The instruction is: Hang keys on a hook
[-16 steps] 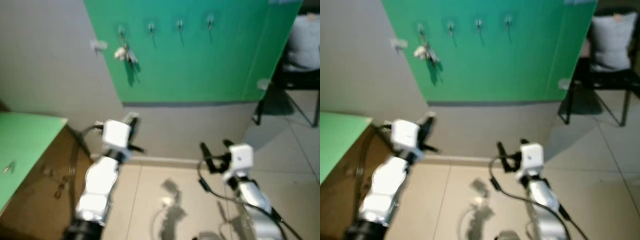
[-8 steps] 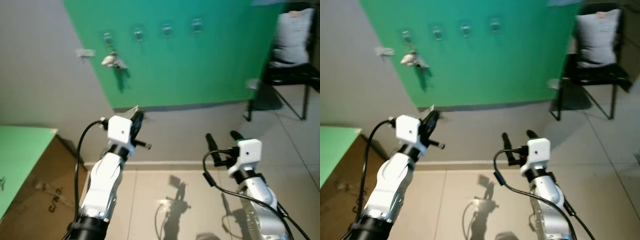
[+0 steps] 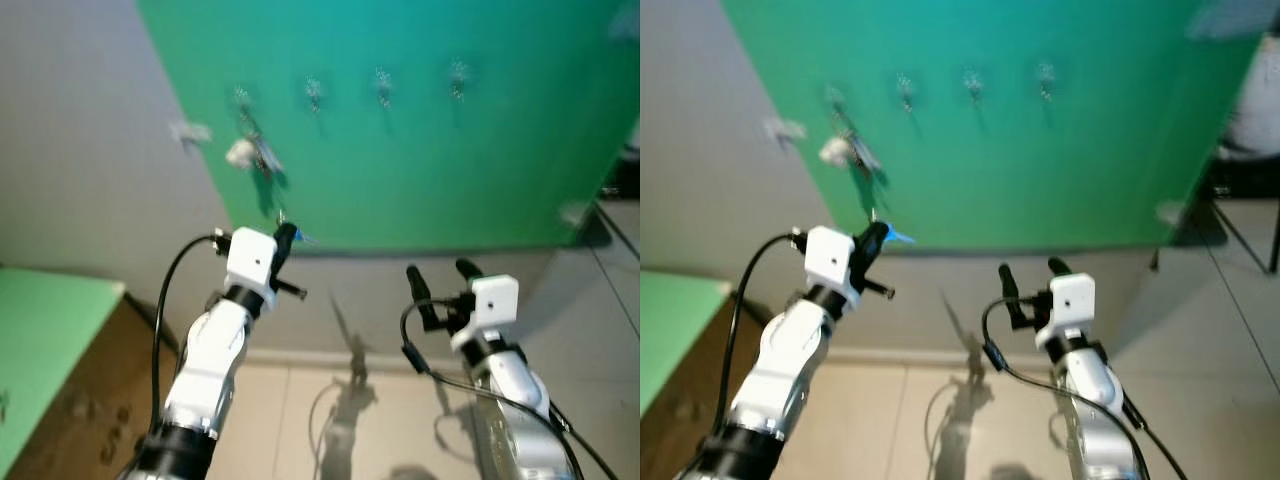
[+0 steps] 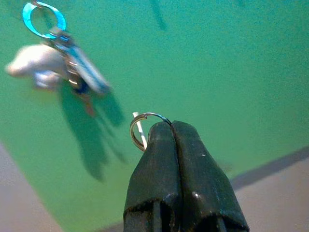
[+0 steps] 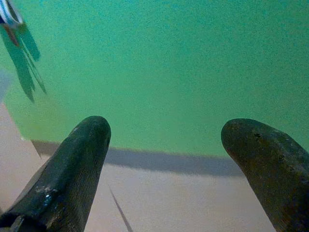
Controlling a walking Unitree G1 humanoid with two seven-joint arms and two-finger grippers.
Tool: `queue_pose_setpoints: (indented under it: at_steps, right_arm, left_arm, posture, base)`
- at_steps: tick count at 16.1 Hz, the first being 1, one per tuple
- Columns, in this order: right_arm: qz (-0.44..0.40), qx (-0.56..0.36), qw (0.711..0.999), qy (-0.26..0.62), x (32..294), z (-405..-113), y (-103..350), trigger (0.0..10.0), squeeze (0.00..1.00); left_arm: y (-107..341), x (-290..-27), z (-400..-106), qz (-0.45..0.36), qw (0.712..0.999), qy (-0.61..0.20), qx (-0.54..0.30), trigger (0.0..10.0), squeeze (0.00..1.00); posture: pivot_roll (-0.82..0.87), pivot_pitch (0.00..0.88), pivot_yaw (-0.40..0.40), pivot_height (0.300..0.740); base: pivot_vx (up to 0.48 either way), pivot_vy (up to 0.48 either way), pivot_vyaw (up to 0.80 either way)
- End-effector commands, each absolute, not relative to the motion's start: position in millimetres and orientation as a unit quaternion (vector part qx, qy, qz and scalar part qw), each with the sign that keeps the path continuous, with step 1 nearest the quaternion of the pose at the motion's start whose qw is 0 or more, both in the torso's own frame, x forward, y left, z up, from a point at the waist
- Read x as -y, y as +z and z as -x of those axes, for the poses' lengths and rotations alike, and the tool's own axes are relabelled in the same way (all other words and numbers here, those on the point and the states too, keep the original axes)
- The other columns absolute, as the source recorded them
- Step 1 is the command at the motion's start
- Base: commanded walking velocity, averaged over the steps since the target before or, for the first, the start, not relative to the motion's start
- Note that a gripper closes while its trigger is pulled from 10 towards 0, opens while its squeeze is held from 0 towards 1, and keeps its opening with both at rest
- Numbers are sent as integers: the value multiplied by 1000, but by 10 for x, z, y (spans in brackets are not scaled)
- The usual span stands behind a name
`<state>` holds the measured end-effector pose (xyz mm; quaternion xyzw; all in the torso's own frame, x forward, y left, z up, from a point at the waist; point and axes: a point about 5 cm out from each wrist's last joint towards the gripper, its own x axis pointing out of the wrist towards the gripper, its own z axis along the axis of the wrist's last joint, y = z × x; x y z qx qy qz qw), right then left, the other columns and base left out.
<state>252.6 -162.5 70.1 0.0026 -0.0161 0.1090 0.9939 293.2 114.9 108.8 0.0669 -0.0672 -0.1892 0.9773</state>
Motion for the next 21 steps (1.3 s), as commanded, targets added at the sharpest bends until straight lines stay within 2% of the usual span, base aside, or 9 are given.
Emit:
queue_pose_setpoints:
  at_steps: [1, 4, 8, 15, 21]
  right_arm:
    - [-8, 12, 992, 122, 1518, -2520, 685, 10000, 0]
    - [-10, 7, 992, 124, 1503, -2506, 671, 10000, 0]
    - [-13, 1, 992, 127, 1466, -2484, 639, 10000, 0]
    - [-13, -7, 992, 125, 1475, -2464, 590, 10000, 0]
    - [-16, -13, 992, 127, 1456, -2399, 567, 10000, 0]
  left_arm:
    - [1117, -1152, -2950, -91, 973, -202, 65, 0, 0]
    - [1333, -995, -2999, -132, 955, -247, 95, 0, 0]
    - [1499, -759, -3032, -152, 945, -267, 110, 0, 0]
    - [1777, -593, -3169, -190, 931, -274, 148, 0, 0]
    - [1955, -584, -3520, -232, 920, -270, 166, 0, 0]
  posture:
    - [-254, 43, 133, 740]
    - [-253, 53, 139, 740]
    - [-261, 46, 152, 740]
    - [-277, 28, 162, 740]
    - [-290, 43, 162, 740]
  base:
    - [480, 0, 0]
    - [0, 0, 0]
    - [0, 0, 0]
    - [0, 0, 0]
    - [0, 0, 0]
